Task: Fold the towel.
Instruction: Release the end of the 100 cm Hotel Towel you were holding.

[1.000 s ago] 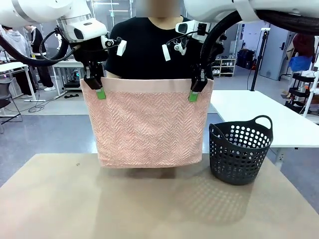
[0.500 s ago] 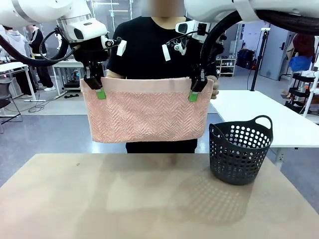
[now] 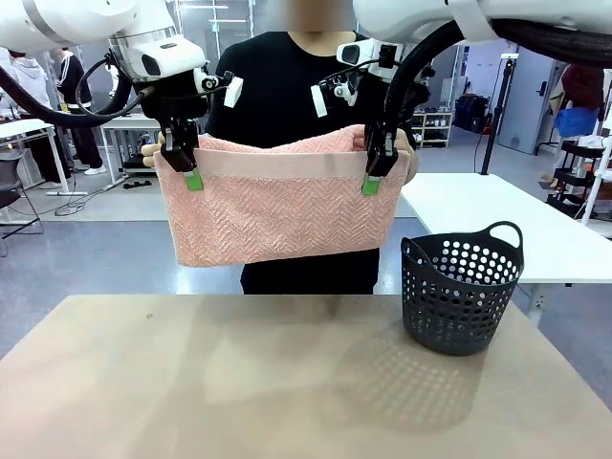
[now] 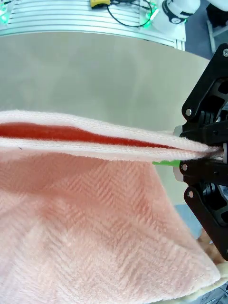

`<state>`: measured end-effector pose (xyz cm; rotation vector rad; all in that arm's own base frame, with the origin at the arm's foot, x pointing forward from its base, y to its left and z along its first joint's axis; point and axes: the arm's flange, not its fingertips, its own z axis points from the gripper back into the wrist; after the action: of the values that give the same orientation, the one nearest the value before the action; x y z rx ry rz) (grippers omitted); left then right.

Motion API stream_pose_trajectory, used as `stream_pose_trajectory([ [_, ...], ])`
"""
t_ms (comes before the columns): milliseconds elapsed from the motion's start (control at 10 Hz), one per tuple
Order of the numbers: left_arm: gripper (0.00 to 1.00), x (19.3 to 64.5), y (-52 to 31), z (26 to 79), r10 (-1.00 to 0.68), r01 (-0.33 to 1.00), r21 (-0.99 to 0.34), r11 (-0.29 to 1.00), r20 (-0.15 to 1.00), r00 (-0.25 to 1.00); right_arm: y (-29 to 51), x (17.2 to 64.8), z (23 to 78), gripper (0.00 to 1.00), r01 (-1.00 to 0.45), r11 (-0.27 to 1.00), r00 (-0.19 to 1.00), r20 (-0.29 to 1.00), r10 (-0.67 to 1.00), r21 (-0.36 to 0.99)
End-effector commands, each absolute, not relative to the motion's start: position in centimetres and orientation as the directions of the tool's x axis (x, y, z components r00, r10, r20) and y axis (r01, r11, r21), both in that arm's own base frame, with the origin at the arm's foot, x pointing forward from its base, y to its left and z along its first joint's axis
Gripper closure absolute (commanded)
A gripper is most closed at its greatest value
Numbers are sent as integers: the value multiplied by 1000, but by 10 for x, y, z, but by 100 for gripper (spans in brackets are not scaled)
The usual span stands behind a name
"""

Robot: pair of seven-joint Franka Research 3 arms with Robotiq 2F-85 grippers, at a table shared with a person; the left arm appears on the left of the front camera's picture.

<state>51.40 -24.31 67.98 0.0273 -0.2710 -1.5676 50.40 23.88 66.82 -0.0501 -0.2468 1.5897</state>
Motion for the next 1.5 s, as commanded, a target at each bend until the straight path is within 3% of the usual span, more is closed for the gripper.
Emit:
stream_pose_trajectory([
  [0,100,514,-242,681,-988,981,192,7,151,-22,237,504,669,100,-981,-23,-46,119,992,-192],
  [1400,100,514,-242,681,-988,981,192,7,151,-22,237,504,669,100,-981,-23,-46,119,992,-192],
])
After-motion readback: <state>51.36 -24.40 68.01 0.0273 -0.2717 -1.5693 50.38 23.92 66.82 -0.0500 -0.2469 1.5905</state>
